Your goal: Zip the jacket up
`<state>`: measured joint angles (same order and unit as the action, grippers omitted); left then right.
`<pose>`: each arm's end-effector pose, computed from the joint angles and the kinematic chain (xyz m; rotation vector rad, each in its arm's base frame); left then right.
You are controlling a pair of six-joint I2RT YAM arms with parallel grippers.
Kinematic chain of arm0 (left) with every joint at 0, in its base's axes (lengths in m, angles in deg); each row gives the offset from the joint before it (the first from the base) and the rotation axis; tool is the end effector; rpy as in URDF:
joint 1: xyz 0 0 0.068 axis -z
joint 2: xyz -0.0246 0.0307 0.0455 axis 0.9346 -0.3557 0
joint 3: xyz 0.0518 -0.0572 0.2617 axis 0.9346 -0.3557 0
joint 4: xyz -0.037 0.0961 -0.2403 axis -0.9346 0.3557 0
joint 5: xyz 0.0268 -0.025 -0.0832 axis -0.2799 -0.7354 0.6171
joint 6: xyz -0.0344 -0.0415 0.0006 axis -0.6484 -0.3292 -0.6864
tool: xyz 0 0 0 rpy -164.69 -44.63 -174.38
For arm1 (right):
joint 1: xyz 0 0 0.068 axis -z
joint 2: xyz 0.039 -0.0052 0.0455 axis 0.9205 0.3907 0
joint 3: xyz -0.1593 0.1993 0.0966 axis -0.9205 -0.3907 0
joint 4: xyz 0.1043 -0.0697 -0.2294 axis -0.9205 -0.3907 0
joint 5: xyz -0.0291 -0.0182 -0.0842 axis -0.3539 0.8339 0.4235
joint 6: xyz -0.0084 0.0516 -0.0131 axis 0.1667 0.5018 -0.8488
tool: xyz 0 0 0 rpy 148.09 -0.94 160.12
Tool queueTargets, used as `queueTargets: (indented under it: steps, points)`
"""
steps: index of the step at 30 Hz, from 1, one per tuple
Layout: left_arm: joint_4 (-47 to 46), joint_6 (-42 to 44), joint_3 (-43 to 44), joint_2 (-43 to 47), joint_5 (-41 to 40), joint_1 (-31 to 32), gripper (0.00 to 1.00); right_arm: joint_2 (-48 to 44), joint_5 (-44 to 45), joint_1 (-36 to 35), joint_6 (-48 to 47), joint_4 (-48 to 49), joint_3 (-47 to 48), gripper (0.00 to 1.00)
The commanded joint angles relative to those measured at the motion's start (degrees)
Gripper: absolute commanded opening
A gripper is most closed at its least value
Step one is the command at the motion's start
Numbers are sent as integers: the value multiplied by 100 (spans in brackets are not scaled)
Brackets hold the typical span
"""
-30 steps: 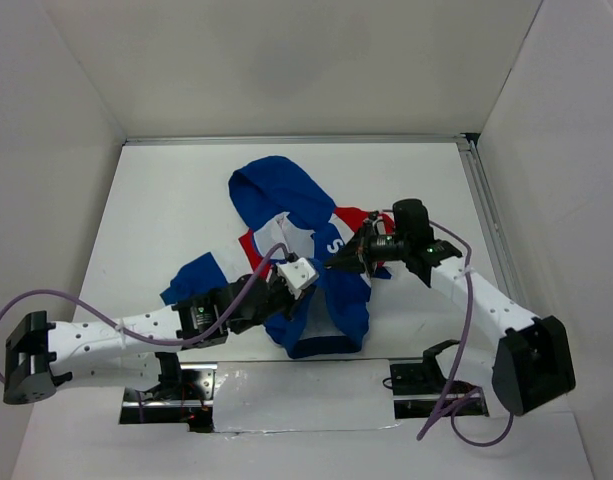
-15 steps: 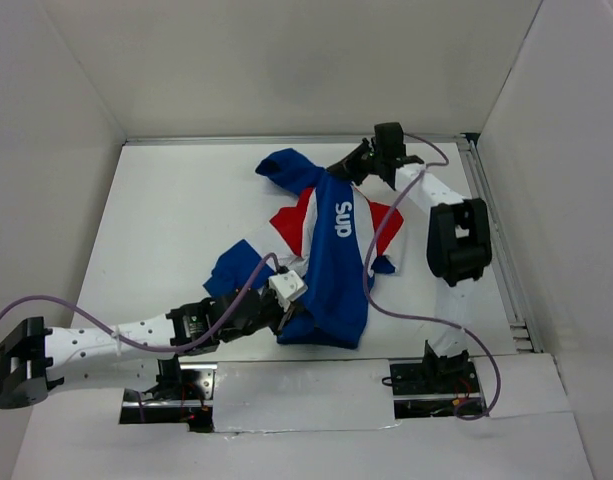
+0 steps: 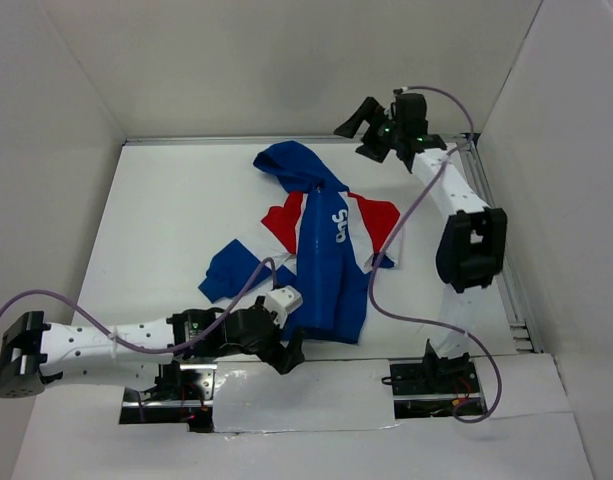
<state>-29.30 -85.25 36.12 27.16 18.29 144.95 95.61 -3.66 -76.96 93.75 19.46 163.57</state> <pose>0.0574 -0.1990 0.2274 0.6382 2.2410 -0.8836 0.4767 0.0984 0.3104 0.3304 2.1330 0.9812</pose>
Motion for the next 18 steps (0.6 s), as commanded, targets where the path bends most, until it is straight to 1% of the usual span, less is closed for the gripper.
queueTargets:
  steps: [1,2,3,4,5,6,7,8,9,10,11,12,13,14,15,17,18]
  points:
    - [913,-894,789,117,-281,33,99,-1510,355,64,-460,577,-713,100]
    - [1202,-1192,922,117,-569,41,99,-1791,416,99,-495,666,-1317,100]
    - [1936,-1960,1219,73,-720,6,99,-2368,513,177,-547,754,-1619,100]
    - [2335,-2368,1396,29,-843,-11,99,-2652,705,213,-617,755,-1891,100]
    - [2739,-2712,1572,-23,-809,-81,99,-2994,855,257,-653,729,-2425,100]
    - [3248,-3020,1887,-128,-705,-386,99,-3642,1004,301,-810,676,-2717,100]
    - [3410,-3110,2003,-181,-556,-590,99,-3953,1197,319,-864,658,-2964,100]
    - [3446,-2902,2100,-225,-397,-870,99,-4330,1608,336,-899,676,-3558,100]
    - [3420,-2787,2188,-304,4,-1447,99,-5065,1760,354,-952,754,-3886,100]
    - [3368,-2672,2224,-305,243,-1749,99,-5411,1936,389,-969,720,-4150,100]
    - [3341,-2541,2250,-331,463,-2082,99,-5763,2355,415,-935,624,-4597,100]
    - [3298,-2339,2285,-314,727,-2625,99,-6375,2568,433,-917,327,-4784,100]
    - [3254,-2259,2295,-270,790,-2839,99,-6625,2727,450,-882,115,-4890,100]
    - [3253,-2189,2347,-148,799,-3190,99,-7071,3024,459,-890,-139,-5022,100]
    - [3227,-2118,2356,-34,799,-3298,99,-7250,3201,459,-873,-664,-5058,100]
    - [3035,-1917,2339,186,808,-3534,99,-7758,3562,477,-716,-1098,-5146,100]
    - [2946,-1837,2295,440,834,-3606,99,-7927,3859,494,-636,-1352,-5216,100]
